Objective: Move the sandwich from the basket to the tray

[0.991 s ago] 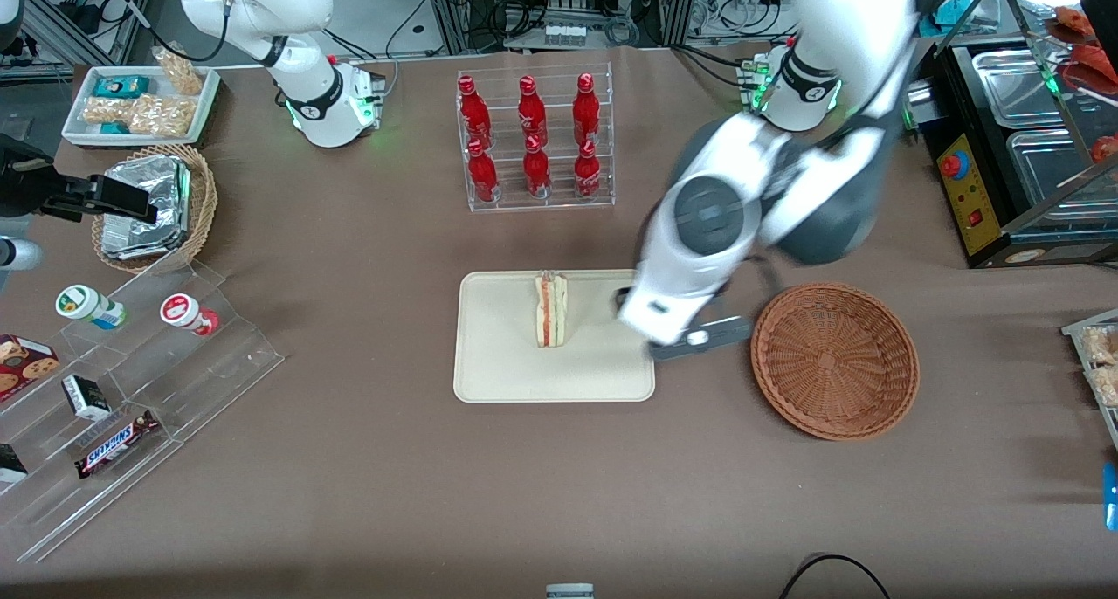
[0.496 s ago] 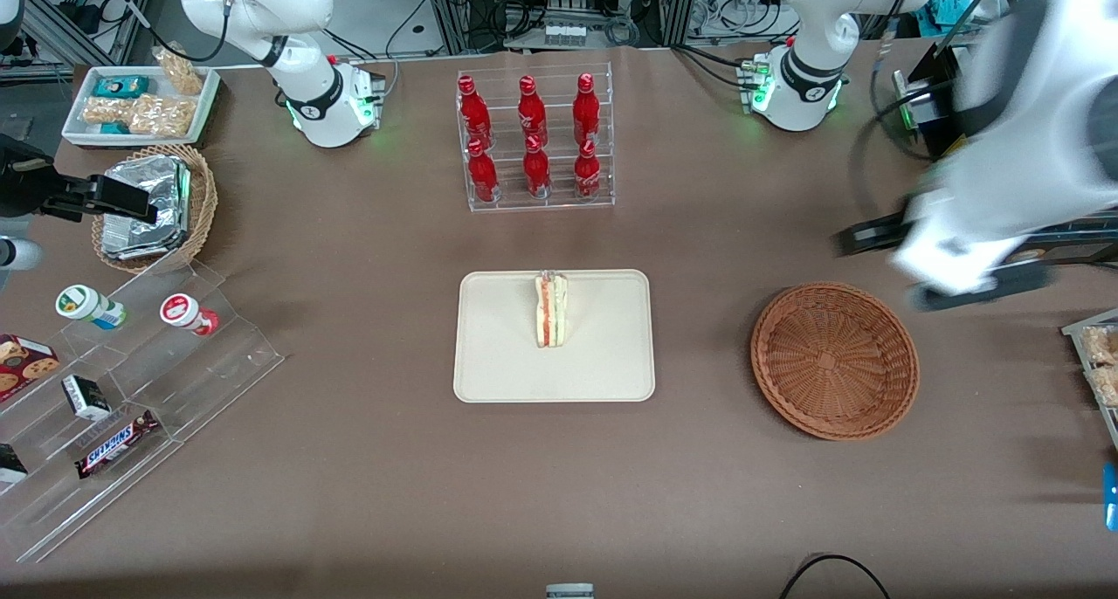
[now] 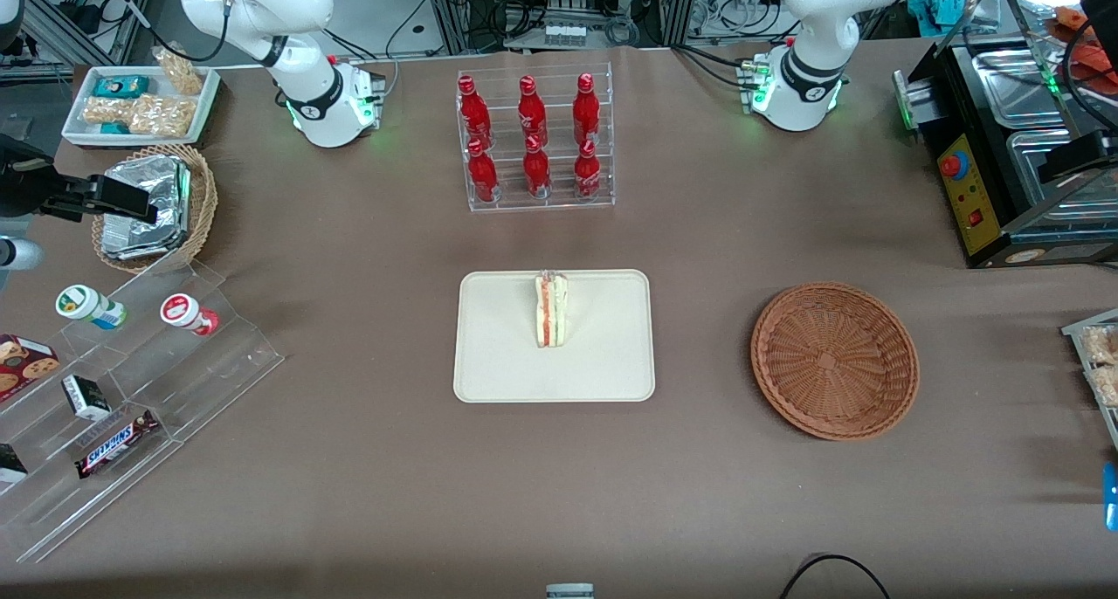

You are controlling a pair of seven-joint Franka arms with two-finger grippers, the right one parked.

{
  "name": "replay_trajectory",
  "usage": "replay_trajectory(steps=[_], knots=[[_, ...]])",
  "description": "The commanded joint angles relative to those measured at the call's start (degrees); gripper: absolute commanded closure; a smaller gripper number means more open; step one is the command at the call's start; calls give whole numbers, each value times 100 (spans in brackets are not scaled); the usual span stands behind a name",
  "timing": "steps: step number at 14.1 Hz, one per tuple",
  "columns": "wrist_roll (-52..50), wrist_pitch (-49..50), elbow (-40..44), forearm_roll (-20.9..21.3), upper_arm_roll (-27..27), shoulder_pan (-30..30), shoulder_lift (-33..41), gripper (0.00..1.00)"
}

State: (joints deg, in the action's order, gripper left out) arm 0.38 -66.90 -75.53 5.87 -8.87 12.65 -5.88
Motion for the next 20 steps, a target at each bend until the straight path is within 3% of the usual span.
replay_trajectory(steps=[1,4,5,7,11,20], knots=[[-781,124,-76,177,-552,-149,69,0],[-855,142,-76,55,-703,-140,288,0],[-864,177,-110,-224,-677,-132,376,0],[-943,527,-207,-376,-677,-132,447,0],[-952,-252,-1533,-368,-712,-149,1272,0],[-1048,-245,-911,-420,-800,-149,843,0]])
